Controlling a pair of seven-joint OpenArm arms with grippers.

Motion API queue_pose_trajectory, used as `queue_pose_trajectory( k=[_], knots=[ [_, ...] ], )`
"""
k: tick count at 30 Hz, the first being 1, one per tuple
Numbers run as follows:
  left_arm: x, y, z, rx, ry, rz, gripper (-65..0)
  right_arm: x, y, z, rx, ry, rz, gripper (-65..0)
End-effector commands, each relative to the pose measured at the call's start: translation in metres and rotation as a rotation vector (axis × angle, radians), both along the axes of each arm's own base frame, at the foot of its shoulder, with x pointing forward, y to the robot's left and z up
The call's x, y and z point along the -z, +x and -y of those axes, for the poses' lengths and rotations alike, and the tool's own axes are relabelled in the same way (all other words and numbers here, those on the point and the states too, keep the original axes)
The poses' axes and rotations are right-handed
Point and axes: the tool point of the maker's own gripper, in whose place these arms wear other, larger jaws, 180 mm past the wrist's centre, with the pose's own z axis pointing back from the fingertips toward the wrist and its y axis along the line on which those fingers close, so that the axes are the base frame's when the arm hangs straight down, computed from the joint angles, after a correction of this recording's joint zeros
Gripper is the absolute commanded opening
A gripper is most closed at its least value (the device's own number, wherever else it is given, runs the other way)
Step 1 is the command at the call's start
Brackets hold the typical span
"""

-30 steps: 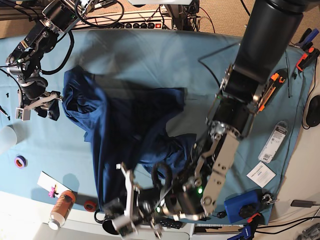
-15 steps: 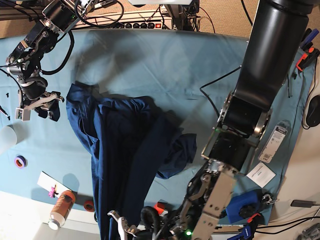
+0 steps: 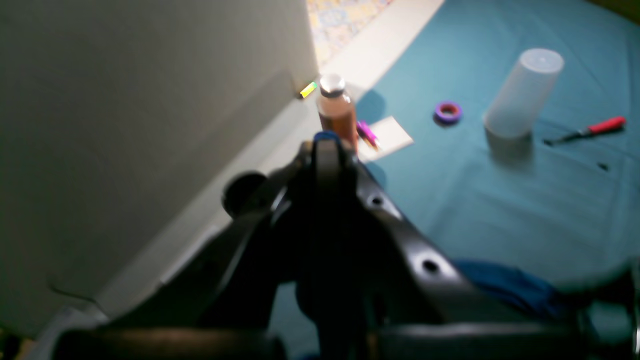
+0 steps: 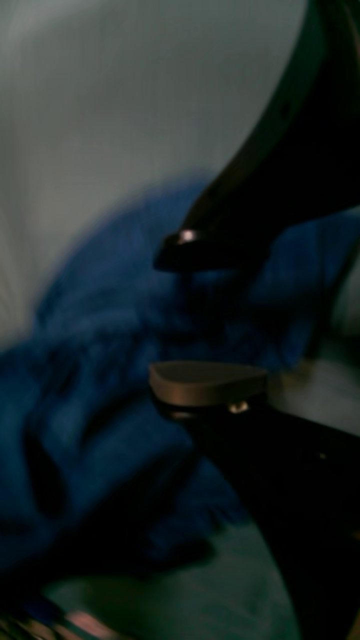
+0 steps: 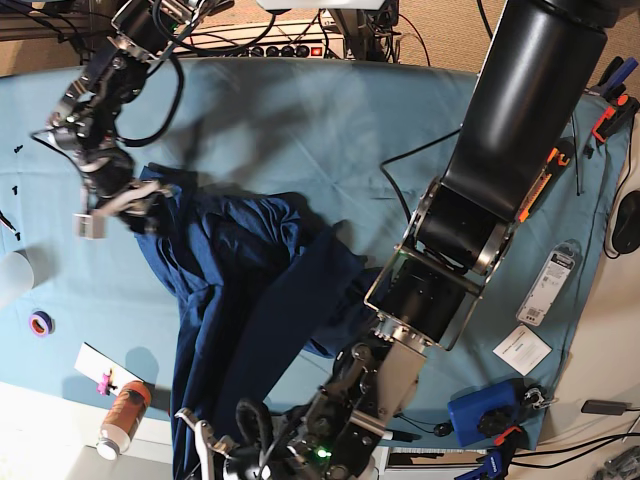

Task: Layout the t-shirt on the table in an organized manner, then fold the t-shirt properly
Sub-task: 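Lower the left gripper onto the shirt hem and grasp it, then grasp the shirt with both grippers near each other at the middle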

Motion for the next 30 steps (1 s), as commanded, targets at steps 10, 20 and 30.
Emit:
queue_pose_trajectory(
  k=[10, 20, 30],
  knots=[
    [-0.03, 0.016, 0.005, -0.154, -0.043, 0.138, -65.0, 0.0, 0.012, -0.074, -0.239, -0.01, 0.011, -35.9],
    [0.068, 0.02, 0.01, -0.147, 0.035, 0.021, -24.4, 0.004, 0.012, -0.124, -0.394, -0.025, 0.011, -35.9],
    [0.108, 0.01, 0.009, -0.144, 0.072, -0.079, -24.6, 0.023, 0.009, -0.104, -0.379, -0.186, -0.064, -35.9]
  ],
)
